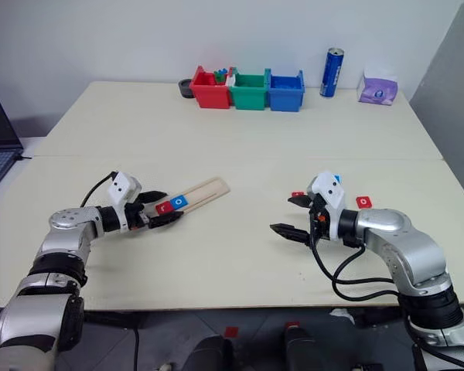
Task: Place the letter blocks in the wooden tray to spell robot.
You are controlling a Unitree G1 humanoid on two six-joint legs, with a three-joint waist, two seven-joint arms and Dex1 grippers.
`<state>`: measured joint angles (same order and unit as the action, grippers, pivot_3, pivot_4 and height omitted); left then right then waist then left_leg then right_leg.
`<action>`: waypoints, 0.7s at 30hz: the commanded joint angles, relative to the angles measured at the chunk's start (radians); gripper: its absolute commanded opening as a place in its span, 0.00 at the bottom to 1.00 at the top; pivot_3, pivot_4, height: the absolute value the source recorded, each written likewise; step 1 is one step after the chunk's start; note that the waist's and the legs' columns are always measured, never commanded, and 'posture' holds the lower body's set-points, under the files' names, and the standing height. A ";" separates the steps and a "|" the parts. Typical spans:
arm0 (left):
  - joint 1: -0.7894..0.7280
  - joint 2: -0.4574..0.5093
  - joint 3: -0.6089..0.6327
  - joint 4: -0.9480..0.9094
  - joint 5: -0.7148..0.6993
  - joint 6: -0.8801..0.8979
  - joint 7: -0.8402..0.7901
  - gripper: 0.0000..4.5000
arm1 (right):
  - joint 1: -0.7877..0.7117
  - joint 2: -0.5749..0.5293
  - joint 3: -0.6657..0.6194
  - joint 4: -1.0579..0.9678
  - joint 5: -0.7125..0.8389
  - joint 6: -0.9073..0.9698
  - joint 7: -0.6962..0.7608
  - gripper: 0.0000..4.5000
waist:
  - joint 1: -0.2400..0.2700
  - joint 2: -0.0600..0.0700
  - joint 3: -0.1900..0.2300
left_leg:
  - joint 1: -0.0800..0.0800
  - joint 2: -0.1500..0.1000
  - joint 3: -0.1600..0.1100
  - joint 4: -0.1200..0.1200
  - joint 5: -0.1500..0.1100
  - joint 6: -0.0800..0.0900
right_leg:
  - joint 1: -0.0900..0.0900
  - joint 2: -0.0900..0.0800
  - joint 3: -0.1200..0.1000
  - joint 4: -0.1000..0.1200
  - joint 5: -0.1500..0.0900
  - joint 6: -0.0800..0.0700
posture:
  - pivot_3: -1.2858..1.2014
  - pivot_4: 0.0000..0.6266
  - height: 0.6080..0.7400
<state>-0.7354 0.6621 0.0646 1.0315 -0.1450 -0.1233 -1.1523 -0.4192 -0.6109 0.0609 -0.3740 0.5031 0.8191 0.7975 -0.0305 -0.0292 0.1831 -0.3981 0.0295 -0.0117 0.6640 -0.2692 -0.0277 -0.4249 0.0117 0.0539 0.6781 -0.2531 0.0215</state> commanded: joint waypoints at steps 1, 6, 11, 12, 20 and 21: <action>-0.018 0.013 -0.024 0.049 0.038 -0.004 -0.041 1.00 | -0.014 0.003 -0.024 -0.041 0.024 0.002 -0.014 1.00 | 0.000 0.000 0.000 | 0.000 0.000 -0.001 0.000 0.000 0.000 | 0.000 0.000 -0.001 0.000 0.000 0.000 | 0.52 0.24 1.00; -0.026 0.031 -0.061 0.103 0.086 -0.010 -0.096 1.00 | -0.030 0.011 -0.022 -0.026 0.026 -0.001 -0.027 1.00 | -0.001 0.000 0.000 | 0.000 0.000 -0.004 0.000 0.000 0.000 | 0.001 0.000 -0.005 0.001 -0.001 -0.001 | 0.52 0.24 1.00; -0.043 0.040 -0.070 0.128 0.111 -0.029 -0.104 1.00 | -0.034 0.018 -0.019 -0.025 0.026 -0.002 -0.039 1.00 | -0.002 0.001 0.000 | 0.000 0.000 -0.007 0.000 0.000 0.000 | 0.002 0.000 -0.008 0.002 -0.001 -0.002 | 0.52 0.24 1.00; -0.046 0.041 -0.071 0.134 0.117 -0.034 -0.101 1.00 | -0.033 0.019 -0.018 -0.025 0.025 -0.003 -0.040 1.00 | -0.002 0.001 0.000 | 0.000 0.000 -0.007 0.000 0.000 0.000 | 0.002 0.000 -0.008 0.002 -0.001 -0.002 | 0.52 0.24 1.00; -0.060 0.038 -0.072 0.156 0.129 -0.063 -0.096 0.81 | -0.030 0.028 -0.021 -0.022 0.020 -0.010 -0.055 1.00 | -0.003 0.001 0.000 | 0.001 0.000 -0.008 0.000 0.000 0.000 | 0.003 0.000 -0.009 0.002 -0.001 -0.003 | 0.52 0.24 1.00; -0.061 0.037 -0.072 0.156 0.129 -0.065 -0.097 0.76 | -0.030 0.029 -0.022 -0.021 0.020 -0.011 -0.056 1.00 | -0.002 0.001 0.000 | 0.001 0.000 -0.008 0.000 0.000 0.000 | 0.003 0.000 -0.009 0.002 -0.001 -0.003 | 0.52 0.24 1.00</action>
<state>-0.8107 0.6941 0.0106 1.1543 -0.0486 -0.1939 -1.2337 -0.4349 -0.5819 0.0610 -0.3761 0.5134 0.8205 0.7446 -0.0329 -0.0285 0.1826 -0.3976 0.0297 -0.0203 0.6644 -0.2691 -0.0277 -0.4221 0.0117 0.0448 0.6804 -0.2538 0.0178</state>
